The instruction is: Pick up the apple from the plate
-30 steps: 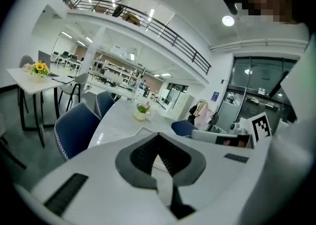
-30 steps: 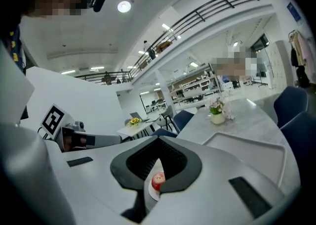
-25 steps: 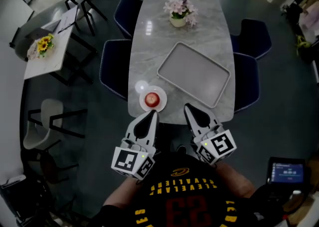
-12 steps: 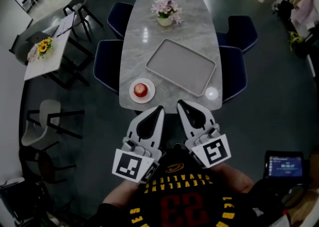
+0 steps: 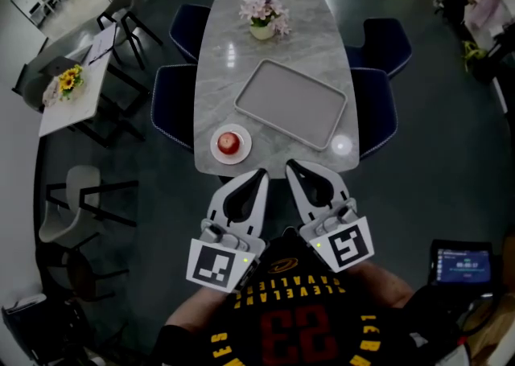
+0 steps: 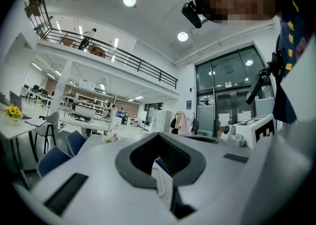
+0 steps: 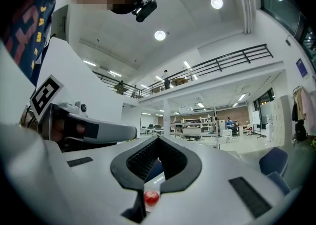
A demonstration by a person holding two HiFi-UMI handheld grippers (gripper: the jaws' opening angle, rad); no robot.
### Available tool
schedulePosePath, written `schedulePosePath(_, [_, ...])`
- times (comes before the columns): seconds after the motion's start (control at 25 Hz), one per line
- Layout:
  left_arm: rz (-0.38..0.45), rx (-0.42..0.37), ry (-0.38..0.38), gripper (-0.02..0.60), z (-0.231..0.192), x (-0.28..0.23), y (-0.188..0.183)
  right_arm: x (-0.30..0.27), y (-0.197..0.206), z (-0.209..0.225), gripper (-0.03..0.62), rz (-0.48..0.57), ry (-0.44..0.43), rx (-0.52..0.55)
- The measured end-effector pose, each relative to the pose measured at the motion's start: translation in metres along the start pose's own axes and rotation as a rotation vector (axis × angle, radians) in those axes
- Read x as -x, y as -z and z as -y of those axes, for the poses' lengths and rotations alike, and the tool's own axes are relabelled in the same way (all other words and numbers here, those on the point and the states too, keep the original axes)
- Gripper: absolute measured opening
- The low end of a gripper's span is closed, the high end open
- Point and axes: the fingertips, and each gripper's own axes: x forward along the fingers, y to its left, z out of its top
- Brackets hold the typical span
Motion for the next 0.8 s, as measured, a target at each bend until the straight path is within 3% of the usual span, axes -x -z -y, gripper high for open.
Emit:
schedulePosePath(0.28, [-0.024, 0.019, 0.035, 0.000, -0.043, 0.019, 0.005, -0.035, 0.008, -0.033, 0.006, -0.007, 0.012, 0.019])
schedulePosePath(0.8, [-0.014, 0.036, 0.110, 0.000, -0.087, 0.018, -0.018, -0.077, 0.003, -0.044, 0.006, -0.048, 0.098, 0.035])
